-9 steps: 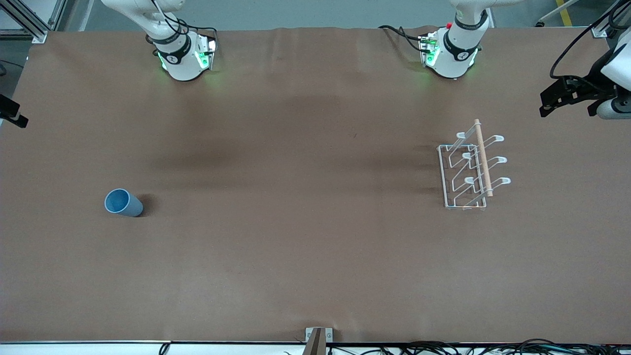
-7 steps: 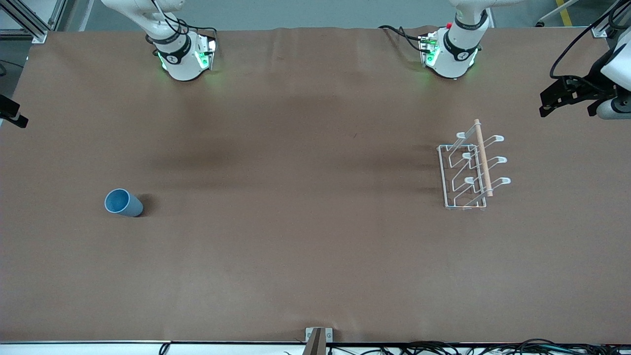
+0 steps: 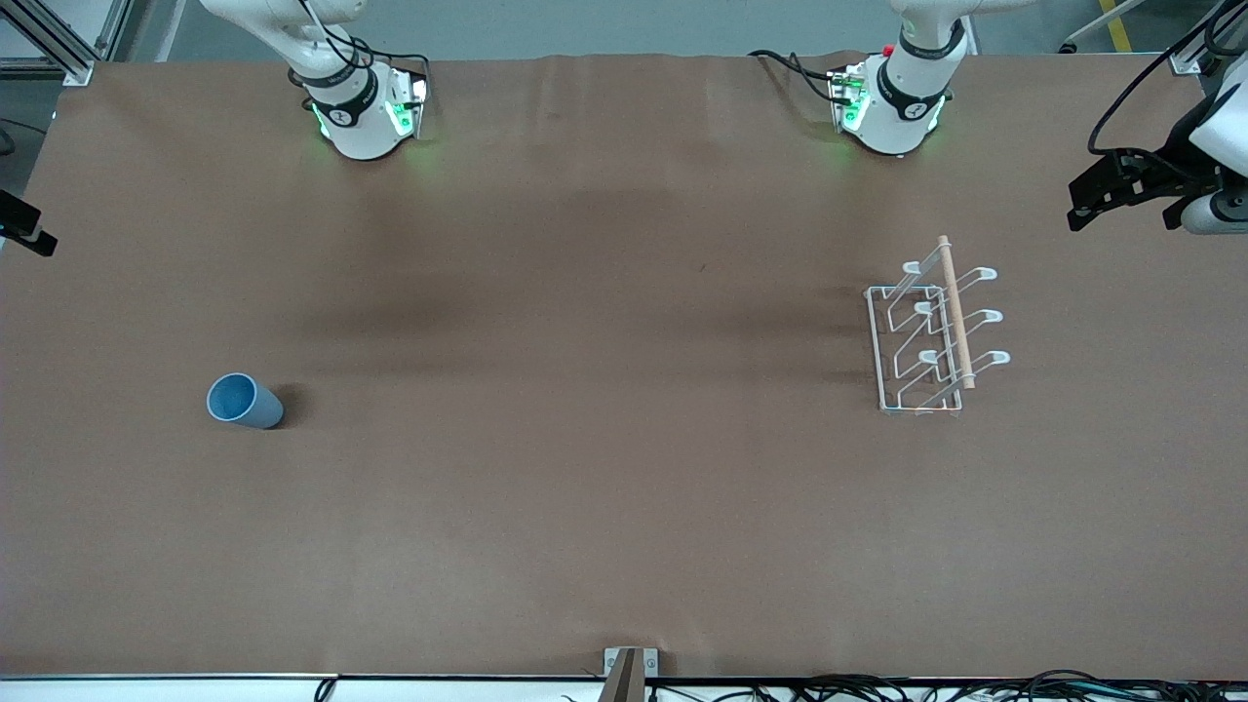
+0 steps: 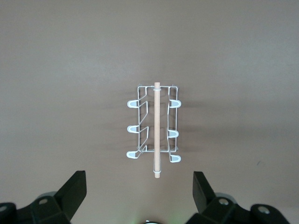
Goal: Hang cup on cup holder
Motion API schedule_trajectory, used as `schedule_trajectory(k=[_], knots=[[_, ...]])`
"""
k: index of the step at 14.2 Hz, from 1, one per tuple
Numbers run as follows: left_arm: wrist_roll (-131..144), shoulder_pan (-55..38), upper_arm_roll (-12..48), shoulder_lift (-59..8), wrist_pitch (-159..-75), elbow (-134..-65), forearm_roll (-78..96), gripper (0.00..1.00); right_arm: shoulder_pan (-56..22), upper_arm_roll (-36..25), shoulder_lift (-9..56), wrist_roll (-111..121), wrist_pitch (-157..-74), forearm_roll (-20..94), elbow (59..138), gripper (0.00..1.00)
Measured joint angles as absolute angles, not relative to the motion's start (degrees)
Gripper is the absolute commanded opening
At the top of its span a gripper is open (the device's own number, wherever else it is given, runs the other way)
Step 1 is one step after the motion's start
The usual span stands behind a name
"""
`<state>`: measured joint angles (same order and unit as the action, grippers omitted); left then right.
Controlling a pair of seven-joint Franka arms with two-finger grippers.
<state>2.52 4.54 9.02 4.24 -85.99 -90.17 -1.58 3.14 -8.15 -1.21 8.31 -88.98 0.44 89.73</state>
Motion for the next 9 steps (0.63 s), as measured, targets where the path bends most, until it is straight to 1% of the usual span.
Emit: schedule_trajectory(k=[2,5,7,9], knots=[[2.5,4.5,9.0,4.2,-86.0,-90.0,-1.6,1.00,3.7,-8.3,-0.9,8.3,-93.6,0.5,94.3,1.00],[2.5,4.6,9.0,4.2,-86.0,-89.9,-1.6,1.00,4.3,-8.6,-0.2,8.4,-102.7,0.5,102.8,1.00],[2.5,4.6,9.0,4.2,-86.0,-89.9,-1.6,1.00,4.5,-8.6,0.2,8.4,-110.6,0.5,109.7,1.00],[2.5,4.6,9.0,4.2,-86.0,-89.9,-1.6,1.00,4.8,-8.6,1.3,8.9,-120.3,0.5,116.9,1.00]])
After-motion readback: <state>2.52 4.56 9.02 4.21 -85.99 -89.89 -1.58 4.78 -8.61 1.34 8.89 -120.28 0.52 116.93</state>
